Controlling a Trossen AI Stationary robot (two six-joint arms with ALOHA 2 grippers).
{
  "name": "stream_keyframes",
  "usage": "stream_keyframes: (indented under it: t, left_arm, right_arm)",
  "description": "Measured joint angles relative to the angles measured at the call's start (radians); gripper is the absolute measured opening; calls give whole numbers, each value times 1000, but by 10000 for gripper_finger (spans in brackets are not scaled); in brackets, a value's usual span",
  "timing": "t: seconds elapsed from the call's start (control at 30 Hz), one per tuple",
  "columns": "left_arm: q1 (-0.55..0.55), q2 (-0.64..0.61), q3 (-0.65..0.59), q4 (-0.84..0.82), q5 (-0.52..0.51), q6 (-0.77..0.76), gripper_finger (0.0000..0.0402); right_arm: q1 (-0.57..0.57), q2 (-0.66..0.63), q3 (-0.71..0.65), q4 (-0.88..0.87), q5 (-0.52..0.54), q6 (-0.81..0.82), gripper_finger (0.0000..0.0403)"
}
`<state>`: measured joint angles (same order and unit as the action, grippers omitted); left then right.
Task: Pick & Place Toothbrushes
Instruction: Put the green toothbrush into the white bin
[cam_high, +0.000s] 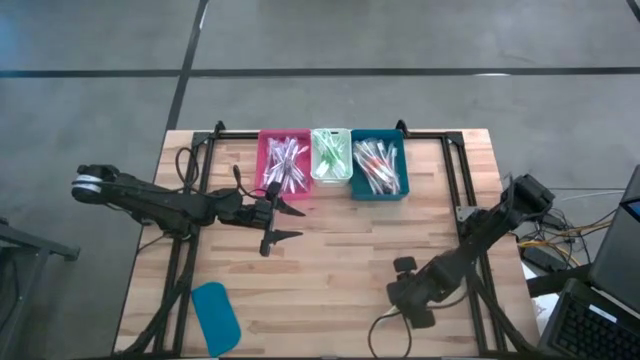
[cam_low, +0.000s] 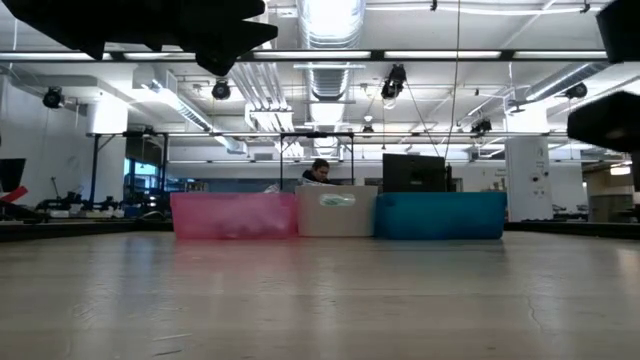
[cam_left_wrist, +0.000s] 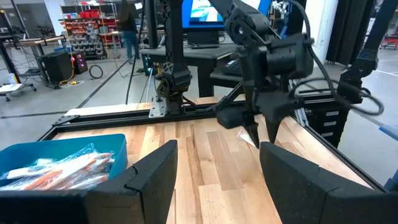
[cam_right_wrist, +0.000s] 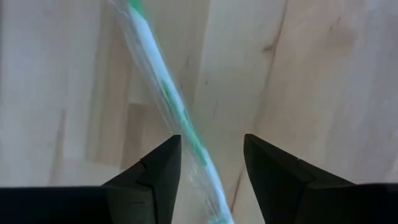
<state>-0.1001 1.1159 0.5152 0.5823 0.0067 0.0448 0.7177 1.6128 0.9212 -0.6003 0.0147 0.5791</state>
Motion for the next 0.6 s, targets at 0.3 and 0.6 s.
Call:
stream_keyframes:
  t: [0.3, 0.6]
  left_arm:
    - [0, 0, 0, 0, 0, 0, 232]
    - [0, 0, -2, 0, 0, 0, 232]
  right_arm:
    - [-1, 119, 16, 8, -79, -2, 171]
    - [-2, 131, 21, -1, -73, -17, 89]
